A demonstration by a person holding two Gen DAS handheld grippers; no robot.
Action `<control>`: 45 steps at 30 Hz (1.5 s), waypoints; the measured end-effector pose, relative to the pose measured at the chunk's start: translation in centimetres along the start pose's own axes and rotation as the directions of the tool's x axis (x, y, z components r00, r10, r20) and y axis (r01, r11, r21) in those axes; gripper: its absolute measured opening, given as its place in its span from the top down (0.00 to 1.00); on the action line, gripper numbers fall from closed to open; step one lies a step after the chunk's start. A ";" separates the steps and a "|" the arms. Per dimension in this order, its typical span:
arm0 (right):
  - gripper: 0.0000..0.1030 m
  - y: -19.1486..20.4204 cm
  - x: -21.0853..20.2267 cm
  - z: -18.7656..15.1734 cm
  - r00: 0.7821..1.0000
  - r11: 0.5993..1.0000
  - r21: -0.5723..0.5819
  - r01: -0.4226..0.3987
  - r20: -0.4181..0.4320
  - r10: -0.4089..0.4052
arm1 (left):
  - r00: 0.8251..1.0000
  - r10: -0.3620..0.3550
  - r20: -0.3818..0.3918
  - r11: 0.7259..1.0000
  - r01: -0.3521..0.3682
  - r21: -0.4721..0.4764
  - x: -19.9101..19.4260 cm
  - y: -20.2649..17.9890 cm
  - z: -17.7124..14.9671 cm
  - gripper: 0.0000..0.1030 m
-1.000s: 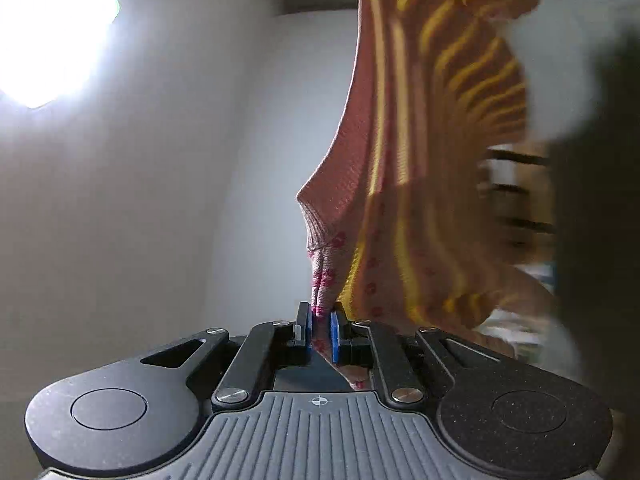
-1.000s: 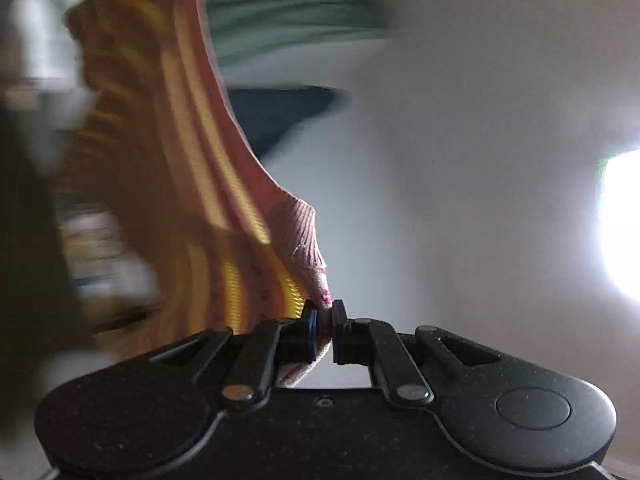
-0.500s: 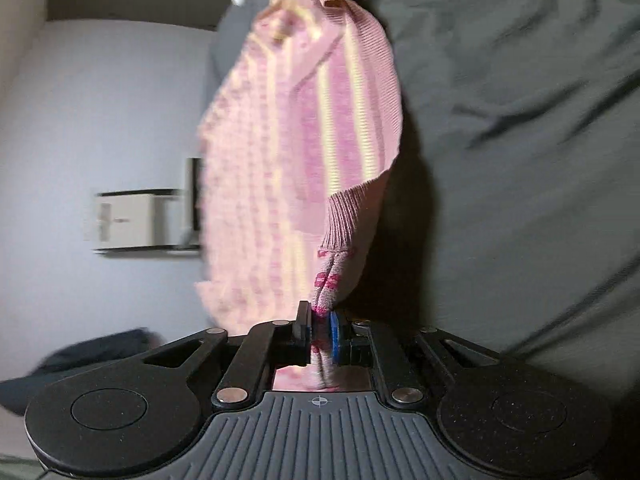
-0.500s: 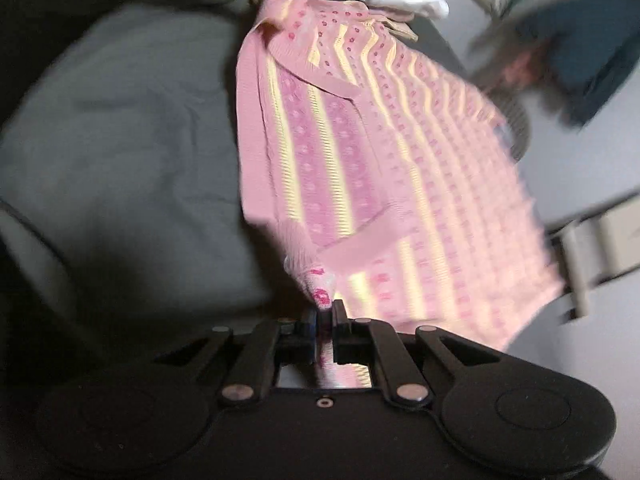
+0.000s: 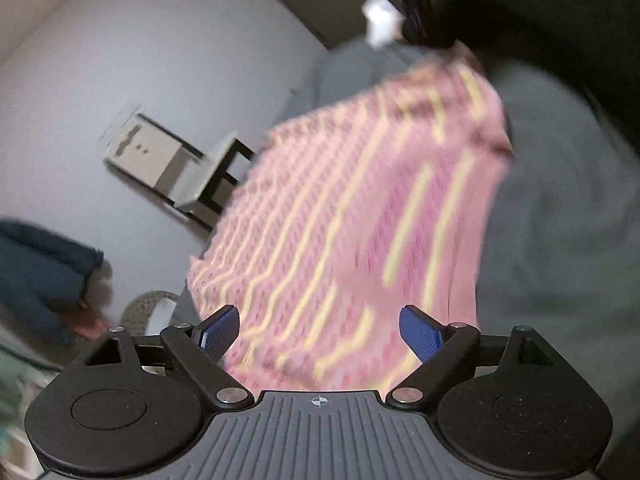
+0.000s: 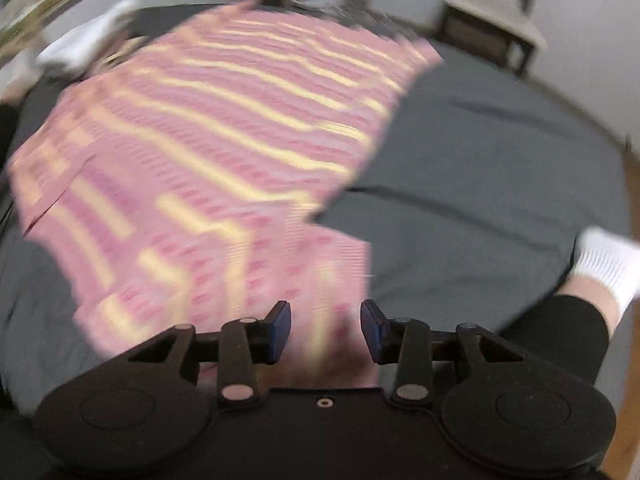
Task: Fold clothes
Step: 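Lay the cardigan flat on the bed and open both tools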
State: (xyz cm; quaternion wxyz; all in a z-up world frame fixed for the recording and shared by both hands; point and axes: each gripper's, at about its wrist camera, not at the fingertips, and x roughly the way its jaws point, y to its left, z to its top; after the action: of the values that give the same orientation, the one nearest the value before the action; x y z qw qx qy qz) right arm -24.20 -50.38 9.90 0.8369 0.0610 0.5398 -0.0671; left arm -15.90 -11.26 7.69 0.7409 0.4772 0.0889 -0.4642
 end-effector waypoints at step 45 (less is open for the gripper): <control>0.51 -1.2 3.0 -4.5 0.922 0.829 0.539 0.152 -0.378 0.077 | 0.924 -0.315 0.217 0.846 0.377 -0.376 13.8 -13.0 10.6 0.22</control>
State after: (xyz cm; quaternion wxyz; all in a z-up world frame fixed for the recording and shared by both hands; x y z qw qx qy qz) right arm -27.27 -50.94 5.29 0.6584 0.3038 0.6507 -0.2254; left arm -21.60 -29.45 -2.81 0.7330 0.2511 0.2142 -0.5948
